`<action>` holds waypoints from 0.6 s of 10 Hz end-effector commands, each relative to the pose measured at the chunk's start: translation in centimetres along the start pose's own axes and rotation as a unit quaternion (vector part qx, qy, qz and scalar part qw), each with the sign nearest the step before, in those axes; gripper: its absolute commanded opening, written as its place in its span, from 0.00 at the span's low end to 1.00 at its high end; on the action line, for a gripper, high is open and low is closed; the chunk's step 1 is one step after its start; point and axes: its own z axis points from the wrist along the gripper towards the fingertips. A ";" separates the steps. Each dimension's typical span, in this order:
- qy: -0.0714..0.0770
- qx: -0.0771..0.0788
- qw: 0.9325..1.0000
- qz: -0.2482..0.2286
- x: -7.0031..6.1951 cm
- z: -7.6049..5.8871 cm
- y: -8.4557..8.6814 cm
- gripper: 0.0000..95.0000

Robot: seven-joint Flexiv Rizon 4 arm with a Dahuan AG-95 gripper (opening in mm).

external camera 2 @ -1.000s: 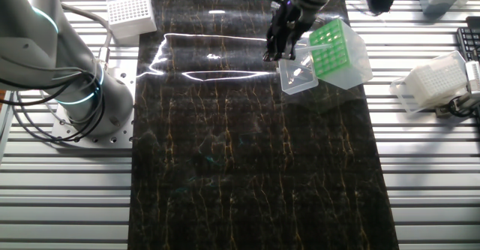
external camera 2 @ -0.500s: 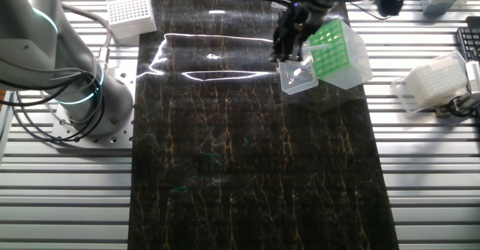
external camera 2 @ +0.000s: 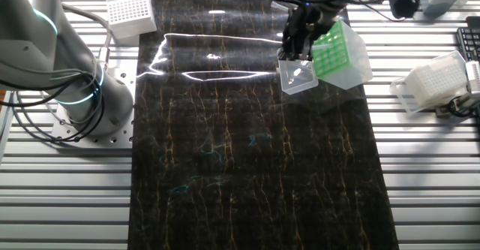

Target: Insert a large pipette tip into the holder for large pipette tips

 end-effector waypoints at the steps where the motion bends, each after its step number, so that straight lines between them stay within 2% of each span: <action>1: -0.002 -0.002 1.000 0.003 0.2 0.0 0.0 0.00; 4: -0.001 -0.010 1.000 0.002 0.0 0.1 0.1 0.00; 6: -0.001 -0.013 1.000 0.001 0.6 0.5 0.0 0.00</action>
